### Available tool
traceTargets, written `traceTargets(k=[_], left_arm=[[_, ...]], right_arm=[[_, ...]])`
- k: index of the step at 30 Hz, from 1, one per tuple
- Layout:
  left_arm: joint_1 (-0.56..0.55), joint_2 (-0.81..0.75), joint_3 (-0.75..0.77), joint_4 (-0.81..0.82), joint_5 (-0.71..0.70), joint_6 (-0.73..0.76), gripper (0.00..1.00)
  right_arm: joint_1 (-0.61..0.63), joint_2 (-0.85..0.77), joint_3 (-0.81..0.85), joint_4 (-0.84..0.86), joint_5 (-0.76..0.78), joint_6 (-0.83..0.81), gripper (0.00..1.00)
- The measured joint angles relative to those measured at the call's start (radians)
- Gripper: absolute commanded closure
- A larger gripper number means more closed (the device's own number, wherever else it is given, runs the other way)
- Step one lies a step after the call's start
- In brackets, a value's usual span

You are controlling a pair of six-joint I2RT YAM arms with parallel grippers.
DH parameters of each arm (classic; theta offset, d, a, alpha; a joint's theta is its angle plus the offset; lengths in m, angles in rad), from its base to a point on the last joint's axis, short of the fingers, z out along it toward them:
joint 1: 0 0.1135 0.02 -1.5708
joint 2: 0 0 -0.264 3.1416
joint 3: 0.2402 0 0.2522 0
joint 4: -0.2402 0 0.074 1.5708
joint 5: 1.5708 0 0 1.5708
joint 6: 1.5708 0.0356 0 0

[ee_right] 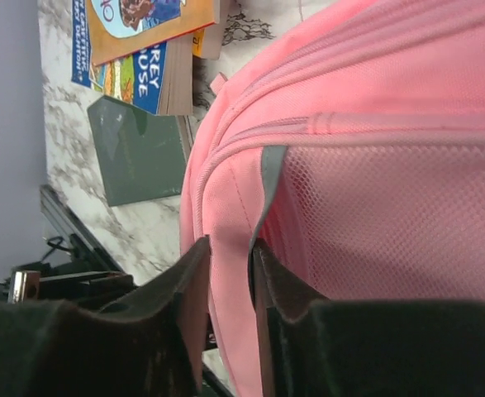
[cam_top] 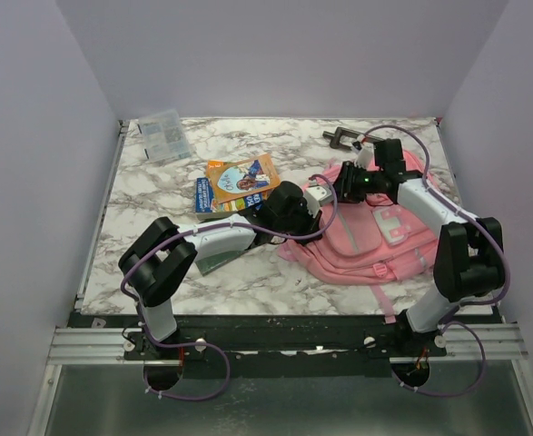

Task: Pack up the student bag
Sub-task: Zip the student bag at the center of the board.

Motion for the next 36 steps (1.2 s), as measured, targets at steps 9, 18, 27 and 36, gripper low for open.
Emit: traceTargets(k=[9,18,27,36], left_arm=[[0.001,0.0,0.0,-0.001,-0.015,-0.051,1.0],[-0.014,-0.035,-0.053,0.042,-0.079,-0.198,1.0],[-0.145,-0.042,-0.041,0.095,-0.134,-0.341,1.0],[-0.209,0.135,0.073,0.104,-0.124,-0.48,1.0]], right_arm=[[-0.008,-0.016,-0.14,0.221,0.035,0.315,1.0],[0.004,-0.117,-0.158,0.262,0.323,0.663,0.99],[0.009,-0.142,-0.172,0.273,0.458,0.886,1.0],[0.005,-0.204,-0.173,0.269,0.572,0.998,0.99]])
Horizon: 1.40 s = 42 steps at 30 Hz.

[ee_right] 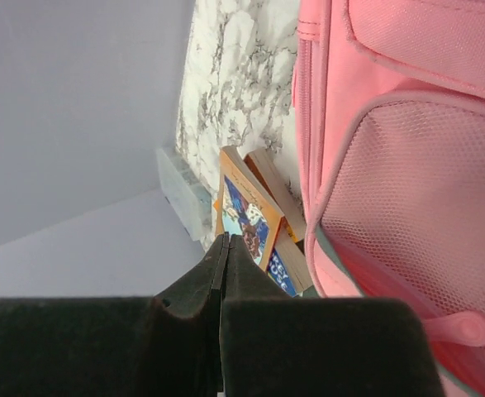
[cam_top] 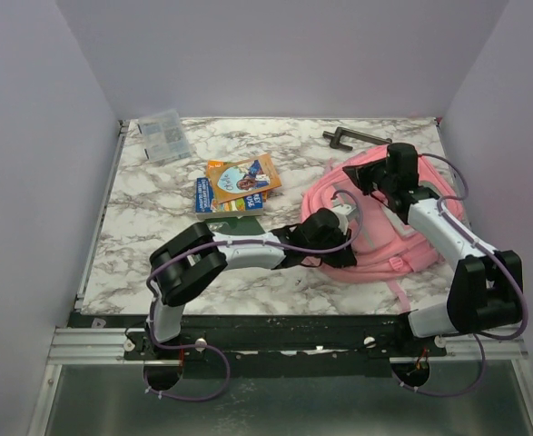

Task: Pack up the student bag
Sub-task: Zip the student bag at the center of the board.

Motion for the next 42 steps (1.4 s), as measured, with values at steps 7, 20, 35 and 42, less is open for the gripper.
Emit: traceTargets(k=[7,20,35,42], left_arm=[[-0.016,0.004,0.011,0.014,-0.044,-0.028,1.0],[0.049,-0.167,-0.178,0.053,0.035,-0.006,0.02],[0.274,-0.154,-0.105,0.069,0.127,-0.296,0.32],[0.274,-0.033,-0.016,0.031,0.125,-0.345,0.51]], right_arm=[[0.0,-0.024,-0.018,0.013,0.005,-0.082,0.9],[0.0,-0.073,0.129,-0.456,-0.004,-0.694,0.41],[0.292,-0.336,-0.074,-0.709,0.204,-0.598,0.44],[0.324,-0.433,-0.143,-0.711,0.291,-0.555,0.48]])
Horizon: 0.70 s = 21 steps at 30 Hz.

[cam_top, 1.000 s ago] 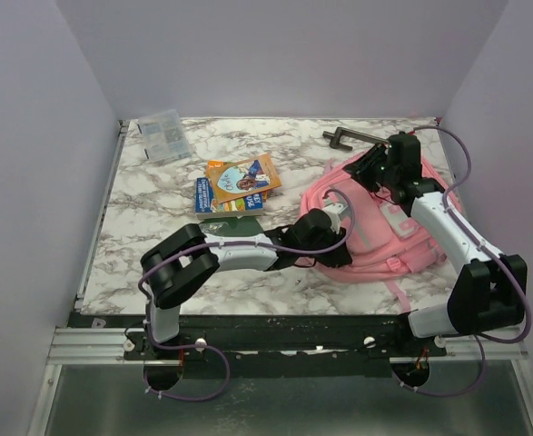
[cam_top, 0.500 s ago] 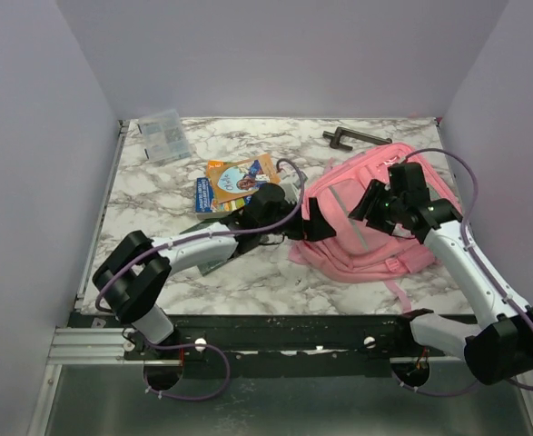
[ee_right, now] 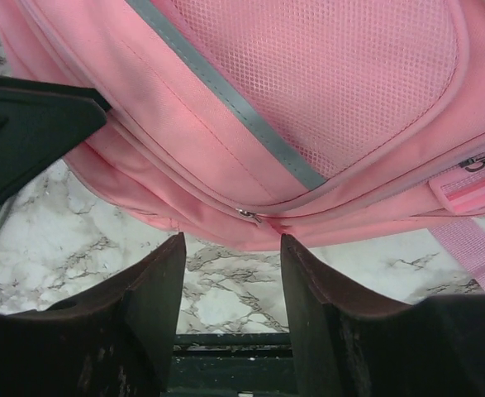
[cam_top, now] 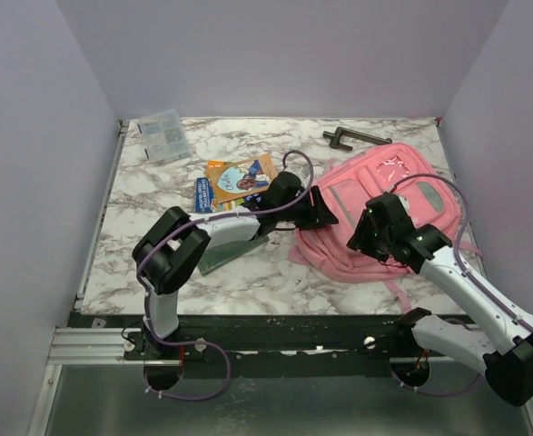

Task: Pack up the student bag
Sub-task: Zip the student bag at the center of the board.

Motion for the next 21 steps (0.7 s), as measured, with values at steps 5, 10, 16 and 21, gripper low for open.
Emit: traceTargets(k=[5,10,16,21], left_arm=[[0.001,0.031,0.05,-0.034,-0.004,0.012,0.69],[0.015,0.081,0.106,-0.072,0.02,0.035,1.0],[0.053,0.111,0.134,-0.08,0.121,0.035,1.0],[0.088,0.088,0.134,-0.089,0.187,0.012,1.0]], right_arm=[[0.029,-0.005,-0.065,0.026,0.004,0.017,0.46],[0.058,-0.005,-0.094,0.029,0.014,0.018,0.43],[0.072,-0.005,-0.1,0.043,0.019,0.016,0.4],[0.077,-0.008,-0.109,0.077,0.02,0.003,0.39]])
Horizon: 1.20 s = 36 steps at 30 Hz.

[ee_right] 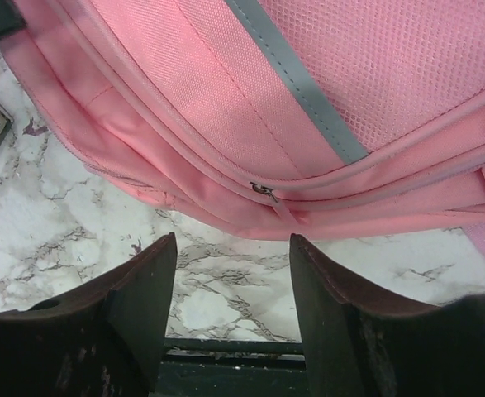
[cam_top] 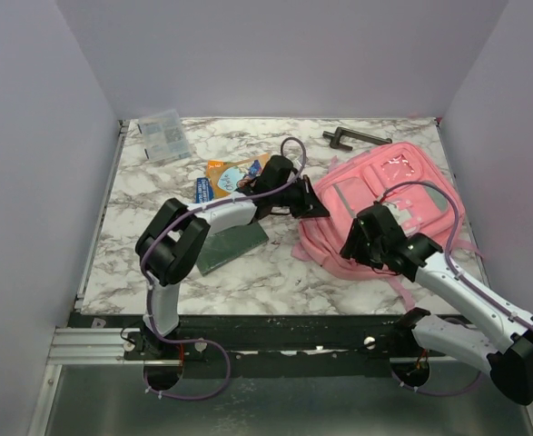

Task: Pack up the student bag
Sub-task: Zip the student bag at the center of the board.

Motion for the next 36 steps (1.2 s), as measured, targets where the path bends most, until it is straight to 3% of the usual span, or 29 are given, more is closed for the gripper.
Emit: traceTargets(k=[7,10,15,21,28,33,36], left_arm=[[0.019,-0.073,0.0,0.0,0.056,-0.042,1.0],[0.019,-0.084,0.0,0.0,0.067,-0.05,0.64],[0.01,-0.102,-0.06,0.014,0.056,-0.068,0.4],[-0.036,-0.127,-0.116,0.02,-0.017,-0.08,0.39],[-0.099,-0.117,-0.116,0.047,-0.088,-0.134,0.41],[-0.103,-0.077,-0.116,0.052,-0.153,-0.2,0.37],[-0.1,-0.059,-0.115,0.049,-0.188,-0.231,0.38]], right_arm=[[0.001,-0.085,-0.091,0.107,0.025,-0.014,0.4],[0.001,-0.101,-0.111,0.126,0.06,-0.005,0.4],[0.001,-0.086,-0.148,0.183,0.08,0.033,0.36],[0.001,-0.084,-0.25,0.262,0.098,0.068,0.41],[0.003,-0.048,-0.261,0.355,0.146,0.04,0.84],[0.005,-0.035,-0.261,0.38,0.138,0.02,0.97],[0.005,-0.054,-0.265,0.385,0.13,0.006,0.99]])
